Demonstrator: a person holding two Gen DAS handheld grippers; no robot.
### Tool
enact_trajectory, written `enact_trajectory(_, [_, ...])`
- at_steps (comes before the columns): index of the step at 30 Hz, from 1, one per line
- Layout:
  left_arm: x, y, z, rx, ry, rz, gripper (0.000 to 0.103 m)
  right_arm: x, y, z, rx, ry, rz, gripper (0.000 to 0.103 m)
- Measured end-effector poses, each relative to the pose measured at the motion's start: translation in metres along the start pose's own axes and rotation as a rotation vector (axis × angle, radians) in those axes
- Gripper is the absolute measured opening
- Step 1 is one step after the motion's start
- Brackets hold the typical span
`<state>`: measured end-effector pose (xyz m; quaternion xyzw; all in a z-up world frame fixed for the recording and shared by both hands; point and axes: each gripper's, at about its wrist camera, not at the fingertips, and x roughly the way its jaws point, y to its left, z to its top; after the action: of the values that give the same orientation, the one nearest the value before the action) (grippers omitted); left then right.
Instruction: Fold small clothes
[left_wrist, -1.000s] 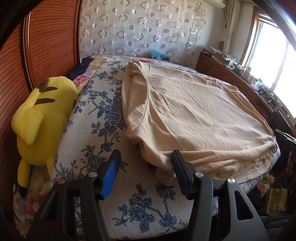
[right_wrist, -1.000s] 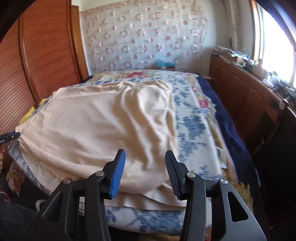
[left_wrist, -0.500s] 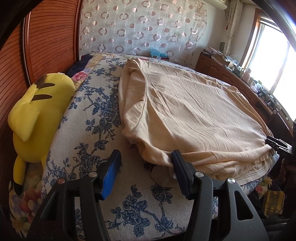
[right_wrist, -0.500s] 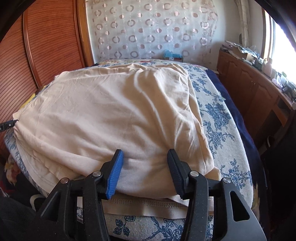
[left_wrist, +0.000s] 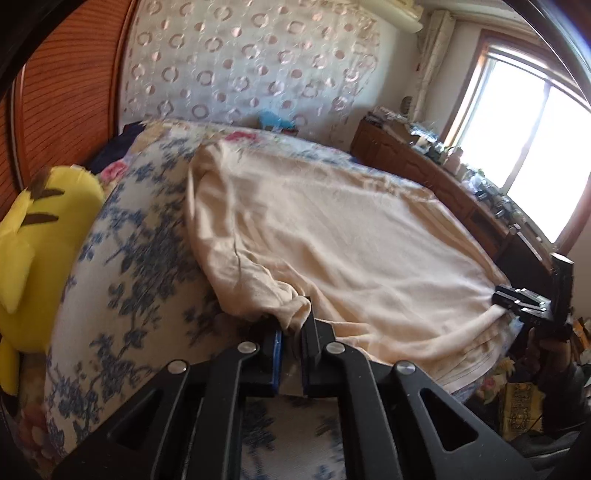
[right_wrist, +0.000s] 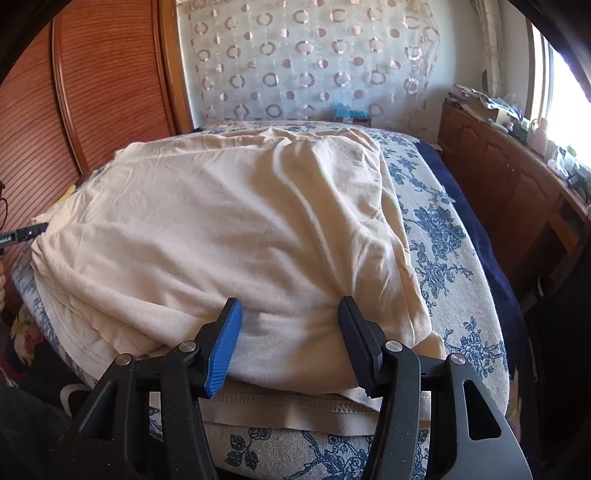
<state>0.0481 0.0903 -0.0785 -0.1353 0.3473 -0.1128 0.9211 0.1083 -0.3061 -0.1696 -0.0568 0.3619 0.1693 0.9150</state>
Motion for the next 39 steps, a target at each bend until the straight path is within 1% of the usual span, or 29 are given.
enact_trajectory(3, [0.002, -0.022, 0.015, 0.018, -0.015, -0.083, 0.003, -0.005, -0.006, 0.001, 0.036, -0.011, 0.006, 0.055])
enact_trajectory(5, [0.006, -0.038, 0.024, 0.041, -0.022, -0.127, 0.003, -0.011, -0.007, 0.000, 0.042, -0.019, -0.021, 0.055])
enact_trajectory(9, [0.013, -0.078, 0.050, 0.100, -0.045, -0.206, 0.003, -0.027, -0.012, 0.000, 0.046, -0.050, -0.051, 0.055])
enact_trajectory(12, [0.020, -0.118, 0.072, 0.153, -0.057, -0.284, 0.003, -0.041, -0.019, 0.000, 0.059, -0.079, -0.072, 0.055])
enact_trajectory(15, [0.026, -0.158, 0.090, 0.216, -0.046, -0.368, 0.003, -0.053, -0.031, -0.001, 0.081, -0.104, -0.084, 0.055])
enact_trajectory(19, [0.033, -0.209, 0.109, 0.297, -0.029, -0.441, 0.003, -0.061, -0.045, -0.002, 0.113, -0.114, -0.104, 0.055])
enact_trajectory(21, [0.038, -0.236, 0.113, 0.339, -0.019, -0.466, 0.003, -0.064, -0.050, -0.004, 0.128, -0.119, -0.105, 0.055])
enact_trajectory(24, [0.047, -0.269, 0.115, 0.373, 0.015, -0.501, 0.003, -0.068, -0.053, -0.005, 0.138, -0.128, -0.107, 0.055])
enact_trajectory(26, [0.055, -0.286, 0.111, 0.401, 0.036, -0.494, 0.003, -0.071, -0.056, -0.007, 0.142, -0.131, -0.105, 0.055])
enact_trajectory(28, [0.066, -0.298, 0.105, 0.420, 0.069, -0.463, 0.003, -0.073, -0.057, -0.009, 0.145, -0.133, -0.106, 0.055])
enact_trajectory(30, [0.075, -0.303, 0.099, 0.434, 0.108, -0.447, 0.007, -0.074, -0.060, -0.010, 0.150, -0.132, -0.103, 0.055])
enact_trajectory(31, [0.078, -0.304, 0.095, 0.442, 0.122, -0.439, 0.011, -0.074, -0.060, -0.010, 0.152, -0.131, -0.104, 0.055])
enact_trajectory(32, [0.081, -0.304, 0.093, 0.451, 0.132, -0.429, 0.021, -0.075, -0.061, -0.011, 0.152, -0.130, -0.104, 0.055])
enact_trajectory(33, [0.081, -0.303, 0.090, 0.466, 0.139, -0.417, 0.028, -0.074, -0.062, -0.011, 0.153, -0.129, -0.104, 0.055])
enact_trajectory(34, [0.080, -0.303, 0.087, 0.470, 0.137, -0.411, 0.039, -0.073, -0.062, -0.011, 0.152, -0.127, -0.105, 0.055])
enact_trajectory(35, [0.080, -0.302, 0.085, 0.470, 0.136, -0.403, 0.042, -0.072, -0.063, -0.011, 0.152, -0.125, -0.106, 0.055])
enact_trajectory(39, [0.067, -0.281, 0.083, 0.458, 0.119, -0.352, 0.045, -0.072, -0.064, -0.010, 0.158, -0.126, -0.110, 0.055])
